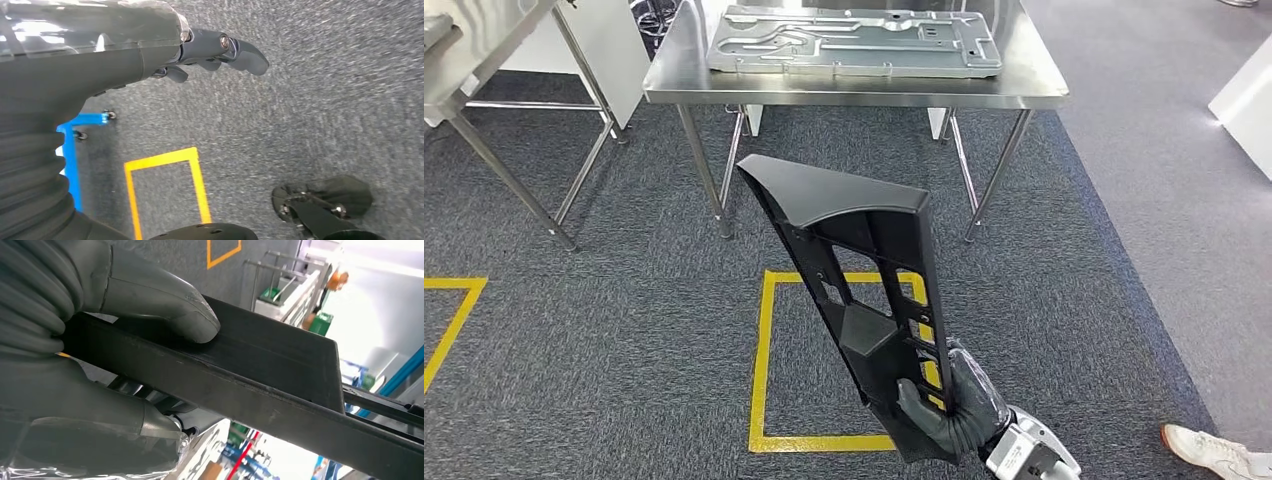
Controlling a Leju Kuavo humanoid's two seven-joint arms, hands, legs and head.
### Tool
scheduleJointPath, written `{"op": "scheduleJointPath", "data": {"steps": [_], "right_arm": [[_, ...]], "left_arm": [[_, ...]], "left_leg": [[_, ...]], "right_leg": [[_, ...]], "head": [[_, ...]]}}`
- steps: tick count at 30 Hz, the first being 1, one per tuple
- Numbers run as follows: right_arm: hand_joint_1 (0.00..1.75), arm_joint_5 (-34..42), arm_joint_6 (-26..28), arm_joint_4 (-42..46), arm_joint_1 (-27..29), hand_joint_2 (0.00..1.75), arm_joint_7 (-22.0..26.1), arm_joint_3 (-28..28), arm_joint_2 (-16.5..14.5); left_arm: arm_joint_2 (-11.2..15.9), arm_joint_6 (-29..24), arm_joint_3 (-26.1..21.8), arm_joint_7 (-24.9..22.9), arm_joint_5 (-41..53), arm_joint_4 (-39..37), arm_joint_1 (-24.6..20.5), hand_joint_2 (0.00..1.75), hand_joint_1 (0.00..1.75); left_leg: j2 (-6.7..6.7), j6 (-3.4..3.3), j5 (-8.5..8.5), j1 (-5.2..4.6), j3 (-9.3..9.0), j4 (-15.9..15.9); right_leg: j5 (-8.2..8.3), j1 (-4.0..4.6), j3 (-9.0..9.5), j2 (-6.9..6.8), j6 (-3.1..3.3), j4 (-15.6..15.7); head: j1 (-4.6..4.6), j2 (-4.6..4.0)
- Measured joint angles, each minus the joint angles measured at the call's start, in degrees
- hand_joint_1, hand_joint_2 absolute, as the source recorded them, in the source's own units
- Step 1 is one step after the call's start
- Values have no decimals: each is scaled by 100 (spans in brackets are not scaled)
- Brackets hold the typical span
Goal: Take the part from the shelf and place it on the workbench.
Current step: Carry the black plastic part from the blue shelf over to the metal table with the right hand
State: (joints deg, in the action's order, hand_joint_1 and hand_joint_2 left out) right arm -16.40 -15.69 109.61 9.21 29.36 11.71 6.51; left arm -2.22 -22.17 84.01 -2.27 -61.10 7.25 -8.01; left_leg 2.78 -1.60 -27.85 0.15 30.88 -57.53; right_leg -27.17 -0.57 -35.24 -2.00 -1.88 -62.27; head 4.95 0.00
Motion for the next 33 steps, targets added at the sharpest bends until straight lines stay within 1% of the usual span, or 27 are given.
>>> {"op": "scheduleJointPath", "data": {"steps": [1,2,4,5,6,7,8,10,11,12,13,14,15,16,17,19,21,22,23,25,26,27,28,30,31,32,33], "right_arm": [[175,-8,27,32,45,175,-4,-1,-2],[175,-14,47,74,97,175,-7,-3,-3],[175,-33,67,159,203,175,-11,-10,-7],[175,-48,70,192,249,175,-16,-13,-7],[175,-63,72,221,281,175,-22,-16,-7],[175,-74,69,245,301,175,-27,-17,-8],[175,-84,61,261,313,175,-32,-19,-10],[175,-95,33,267,321,175,-41,-17,-18],[175,-103,19,265,330,175,-44,-11,-22],[175,-116,9,265,339,175,-45,-2,-28],[175,-138,6,265,349,175,-45,14,-36],[175,-170,7,266,358,175,-42,32,-45],[175,-204,10,266,366,175,-38,53,-56],[175,-236,15,267,373,175,-34,73,-65],[175,-259,20,267,381,175,-28,91,-75],[175,-282,25,267,397,175,-16,116,-93],[175,-290,27,267,412,175,8,126,-102],[175,-289,29,267,413,175,26,127,-103],[175,-287,32,267,414,175,46,127,-103],[175,-272,35,256,409,175,88,127,-104],[175,-263,34,244,403,175,111,127,-104],[175,-252,31,229,387,175,136,127,-105],[175,-242,27,214,359,175,163,127,-105],[175,-226,19,190,273,175,204,127,-105],[175,-221,15,182,224,175,218,127,-105],[175,-218,13,177,183,175,226,127,-105],[175,-216,12,173,156,175,231,127,-105]], "left_arm": [[4,36,4,-81,9,-6,-4,175,0],[9,74,9,-148,19,-15,-5,175,0],[20,131,18,-226,34,-32,-11,175,0],[23,143,20,-231,36,-37,-13,175,0],[25,146,21,-210,37,-39,-14,175,0],[25,145,22,-173,39,-40,-14,175,0],[25,144,24,-123,47,-41,-11,175,0],[23,138,37,-37,84,-41,-4,175,0],[23,132,49,-6,102,-41,2,175,0],[23,123,60,15,111,-41,9,175,0],[24,114,68,30,109,-41,16,175,0],[25,107,73,46,105,-41,20,175,0],[25,107,79,57,102,-41,24,175,0],[25,111,89,66,102,-41,28,175,0],[25,117,101,73,104,-41,31,175,0],[24,127,122,79,106,-41,37,175,0],[18,133,130,81,101,-41,39,175,0],[15,134,132,77,96,-41,39,175,0],[13,134,132,72,86,-41,44,175,0],[14,133,132,64,50,-41,57,175,0],[15,132,132,66,23,-41,63,175,0],[15,130,132,72,2,-41,64,175,0],[15,128,132,79,-11,-41,64,175,0],[11,121,132,99,-28,-41,60,175,0],[8,116,132,111,-40,-41,59,175,0],[5,108,132,121,-54,-41,58,175,0],[2,99,132,130,-67,-41,59,175,0]], "left_leg": [[33,25,-17,-16,-16,-1],[64,53,-33,-31,-30,0],[145,108,-57,-48,-62,15],[141,141,-84,-47,-76,2],[87,170,-151,-47,-60,-72],[-2,197,-277,-45,12,-259],[-116,214,-455,-38,152,-576],[-239,232,-793,-35,523,-1359],[-258,236,-838,-35,651,-1606],[-265,237,-760,-33,684,-1631],[-269,237,-574,-26,613,-1422],[-283,237,-333,-13,466,-1046],[-315,233,-150,-4,310,-652],[-348,206,-30,4,189,-349],[-378,174,14,4,126,-174],[-396,82,10,-10,118,-118],[-378,9,38,0,115,-87],[-361,-27,50,10,112,-71],[-341,-52,56,12,112,-63],[-305,-80,55,-3,122,-65],[-291,-82,54,-10,123,-66],[-281,-83,52,-15,121,-67],[-274,-81,51,-20,114,-67],[-265,-73,45,-31,94,-66],[-263,-59,41,-43,91,-68],[-261,-38,37,-50,92,-68],[-258,-13,33,-55,94,-66]], "right_leg": [[77,24,138,-74,41,273],[89,46,197,-117,79,404],[82,51,191,-28,142,434],[90,34,201,21,168,454],[100,12,215,72,194,476],[112,-9,229,122,222,499],[118,-16,237,168,241,505],[117,-9,236,265,268,502],[113,-5,239,312,274,498],[107,-4,246,356,275,490],[97,-7,256,398,269,480],[83,-9,268,435,253,466],[63,0,271,465,228,440],[46,8,262,488,197,416],[35,18,247,503,167,395],[36,20,220,519,107,389],[-19,13,199,453,47,322],[-130,11,128,390,19,157],[-293,4,3,323,-7,-121],[-644,-10,-364,253,-42,-876],[-712,-15,-492,246,-47,-1138],[-673,-18,-529,241,-43,-1210],[-531,-16,-454,236,-27,-1053],[-156,5,-77,203,43,-288],[-35,25,93,178,81,64],[24,46,200,156,112,296],[23,66,240,142,136,396]], "head": [[0,0],[0,0],[1,0],[0,0],[0,0],[1,0],[1,0],[1,0],[1,0],[1,0],[1,0],[1,0],[1,0],[1,0],[1,0],[1,0],[0,0],[-1,0],[-1,0],[-1,0],[-1,0],[-1,0],[-1,0],[-1,0],[-1,0],[-1,0],[-1,0]]}}
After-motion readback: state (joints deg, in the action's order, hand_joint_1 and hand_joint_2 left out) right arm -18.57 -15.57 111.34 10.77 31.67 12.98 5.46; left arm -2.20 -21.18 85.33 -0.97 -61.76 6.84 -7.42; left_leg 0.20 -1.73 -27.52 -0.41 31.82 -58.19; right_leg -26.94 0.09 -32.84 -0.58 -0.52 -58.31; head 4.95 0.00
